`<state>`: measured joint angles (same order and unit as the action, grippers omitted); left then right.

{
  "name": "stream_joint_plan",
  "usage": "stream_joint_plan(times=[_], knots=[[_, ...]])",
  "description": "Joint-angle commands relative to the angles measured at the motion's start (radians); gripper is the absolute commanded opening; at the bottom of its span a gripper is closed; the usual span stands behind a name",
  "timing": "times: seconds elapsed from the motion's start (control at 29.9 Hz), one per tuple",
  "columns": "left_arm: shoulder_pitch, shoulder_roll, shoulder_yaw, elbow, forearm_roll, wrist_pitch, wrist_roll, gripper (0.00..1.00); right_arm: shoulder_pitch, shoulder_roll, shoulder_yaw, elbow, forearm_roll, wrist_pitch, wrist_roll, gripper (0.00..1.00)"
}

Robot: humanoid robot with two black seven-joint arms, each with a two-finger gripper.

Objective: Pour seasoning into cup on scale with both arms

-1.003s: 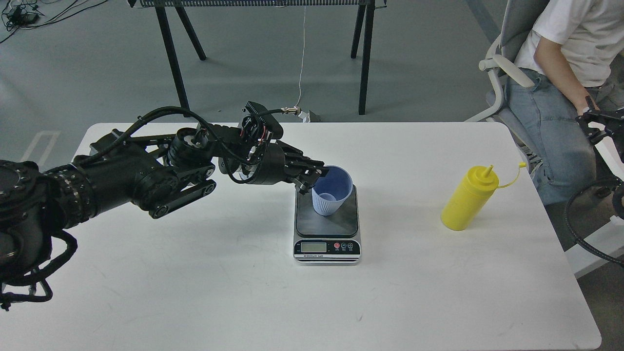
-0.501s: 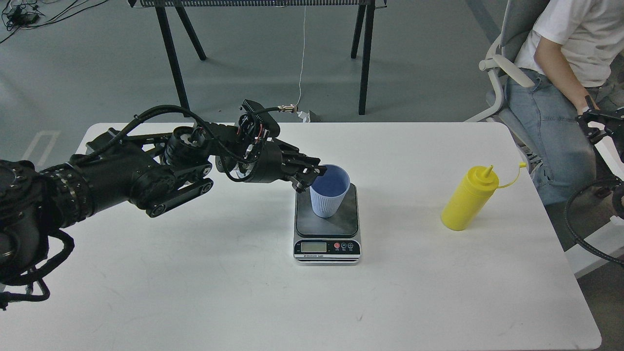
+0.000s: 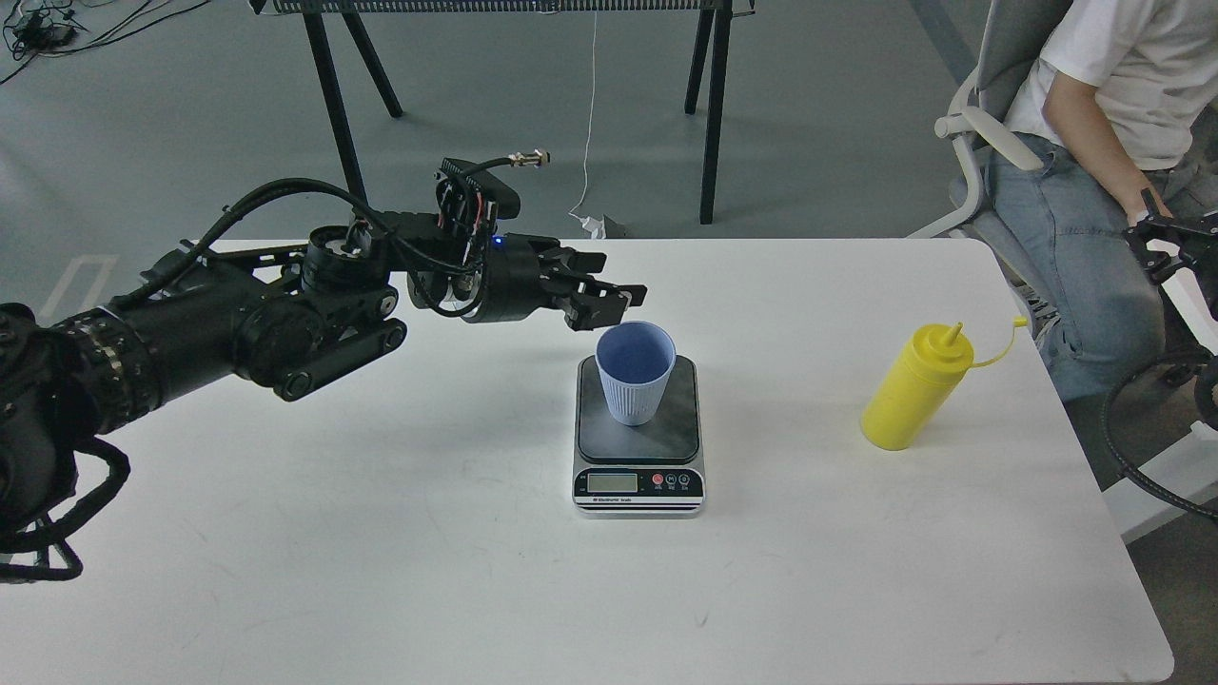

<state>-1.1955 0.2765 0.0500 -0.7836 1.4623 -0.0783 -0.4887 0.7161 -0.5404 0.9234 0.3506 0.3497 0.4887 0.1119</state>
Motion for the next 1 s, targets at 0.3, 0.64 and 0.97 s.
stream_joint_plan(times=[0.3, 0.64, 0.97], knots=[[-0.021, 0.063, -0.280, 0.003, -0.861, -0.009, 0.000, 1.00, 0.035, -0.096, -0.185, 0.057, -0.005, 0.000, 0.000, 1.00], [0.017, 0.064, -0.412, 0.079, -1.281, -0.231, 0.000, 1.00, -0.111, -0.300, -0.190, 0.399, 0.018, 0.000, -0.005, 1.00], [0.063, 0.066, -0.458, 0.104, -1.473, -0.325, 0.000, 1.00, -0.438, -0.329, -0.112, 0.662, 0.268, 0.000, -0.001, 1.00]])
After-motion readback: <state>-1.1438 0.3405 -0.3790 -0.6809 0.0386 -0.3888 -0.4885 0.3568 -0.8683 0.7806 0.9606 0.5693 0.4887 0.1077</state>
